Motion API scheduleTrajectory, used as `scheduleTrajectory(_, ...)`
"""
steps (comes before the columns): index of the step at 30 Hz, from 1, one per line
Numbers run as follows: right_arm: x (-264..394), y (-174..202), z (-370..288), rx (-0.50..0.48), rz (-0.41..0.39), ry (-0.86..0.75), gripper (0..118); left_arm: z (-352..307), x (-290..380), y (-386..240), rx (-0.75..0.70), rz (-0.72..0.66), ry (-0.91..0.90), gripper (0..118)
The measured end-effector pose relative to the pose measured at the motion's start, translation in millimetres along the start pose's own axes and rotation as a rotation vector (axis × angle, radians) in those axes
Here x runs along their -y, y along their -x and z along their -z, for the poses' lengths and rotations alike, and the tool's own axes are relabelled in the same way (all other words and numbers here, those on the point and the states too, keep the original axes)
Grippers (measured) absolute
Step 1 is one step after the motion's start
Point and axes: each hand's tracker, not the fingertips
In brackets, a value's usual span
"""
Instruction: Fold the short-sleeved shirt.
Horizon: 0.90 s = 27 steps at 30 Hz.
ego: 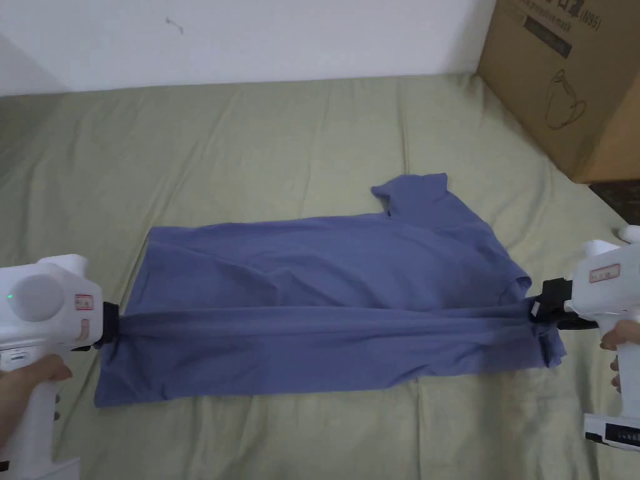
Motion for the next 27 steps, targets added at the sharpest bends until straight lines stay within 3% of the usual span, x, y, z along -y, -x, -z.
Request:
scheduleTrajectory(1, -4.7, 0.5, 7.0, 0.000, 0.016, -0.001, 10, 10.0, -4.3, -1.9, -0.009, 0.023, 0.011, 2)
scheduleTrajectory(2, -8.4, 1.6, 11.3, -0.003, 0.012, 0.009, 24, 16.7, -6.2, -3.7, -0.015, 0.038, 0.015, 9)
scheduleTrajectory(3, -10.1, 6.5, 13.5, 0.018, -0.003, 0.022, 50, 23.1, -8.0, -5.4, -0.037, 0.045, 0.019, 25)
scheduleTrajectory(4, -11.6, 9.6, 14.2, 0.069, -0.043, 0.015, 83, 27.3, -8.6, -5.6, -0.056, 0.049, 0.025, 58)
scheduleTrajectory(5, -13.0, 11.9, 14.1, 0.096, -0.075, 0.004, 86, 29.4, -7.7, -2.0, -0.069, 0.048, 0.030, 84)
scheduleTrajectory(6, -12.7, 13.2, 9.3, 0.104, -0.093, -0.018, 86, 30.4, -6.3, 1.7, -0.063, 0.038, 0.028, 99)
scheduleTrajectory(11, -4.1, 4.4, -17.6, 0.061, -0.080, -0.062, 85, 8.0, 16.6, 24.3, -0.020, -0.033, 0.009, 102)
scheduleTrajectory(13, 8.1, 0.6, -28.7, 0.053, -0.087, -0.081, 77, -6.0, 33.8, 31.7, 0.019, -0.042, -0.008, 100)
scheduleTrajectory(14, 16.2, -0.6, -33.8, 0.055, -0.089, -0.094, 63, -13.8, 43.2, 35.0, 0.042, -0.047, -0.027, 88)
scheduleTrajectory(15, 26.3, -3.0, -37.8, 0.063, -0.089, -0.106, 38, -20.3, 53.3, 38.0, 0.053, -0.045, -0.032, 61)
scheduleTrajectory(16, 37.0, -6.1, -39.1, 0.078, -0.086, -0.122, 3, -23.4, 63.6, 39.8, 0.044, -0.045, -0.023, 13)
scheduleTrajectory(17, 46.2, -8.8, -40.8, 0.089, -0.074, -0.125, 2, -25.6, 74.8, 38.7, 0.024, -0.057, -0.017, 0)
scheduleTrajectory(19, 66.4, -12.9, -40.2, 0.067, -0.080, -0.110, 0, -36.6, 92.0, 43.0, 0.024, -0.088, -0.090, 0)
scheduleTrajectory(22, 86.0, -13.6, -36.7, 0.074, -0.081, -0.088, 0, -33.7, 89.2, 42.8, 0.081, -0.147, -0.061, 1)
scheduleTrajectory(23, 88.2, -13.4, -34.7, 0.074, -0.081, -0.082, 0, -32.7, 87.4, 43.6, 0.112, -0.170, -0.079, 7)
scheduleTrajectory(24, 91.6, -13.5, -33.1, 0.068, -0.080, -0.070, 0, -30.5, 83.5, 41.1, 0.132, -0.176, -0.074, 29)
scheduleTrajectory(25, 94.5, -13.4, -32.4, 0.061, -0.076, -0.068, 0, -24.1, 77.1, 38.4, 0.118, -0.161, -0.063, 66)
scheduleTrajectory(26, 97.0, -12.9, -31.9, 0.059, -0.070, -0.069, 0, -16.4, 74.2, 35.8, 0.132, -0.160, -0.057, 84)
scheduleTrajectory(27, 98.4, -12.7, -31.9, 0.058, -0.068, -0.069, 0, -5.4, 72.2, 31.4, 0.124, -0.155, -0.041, 88)
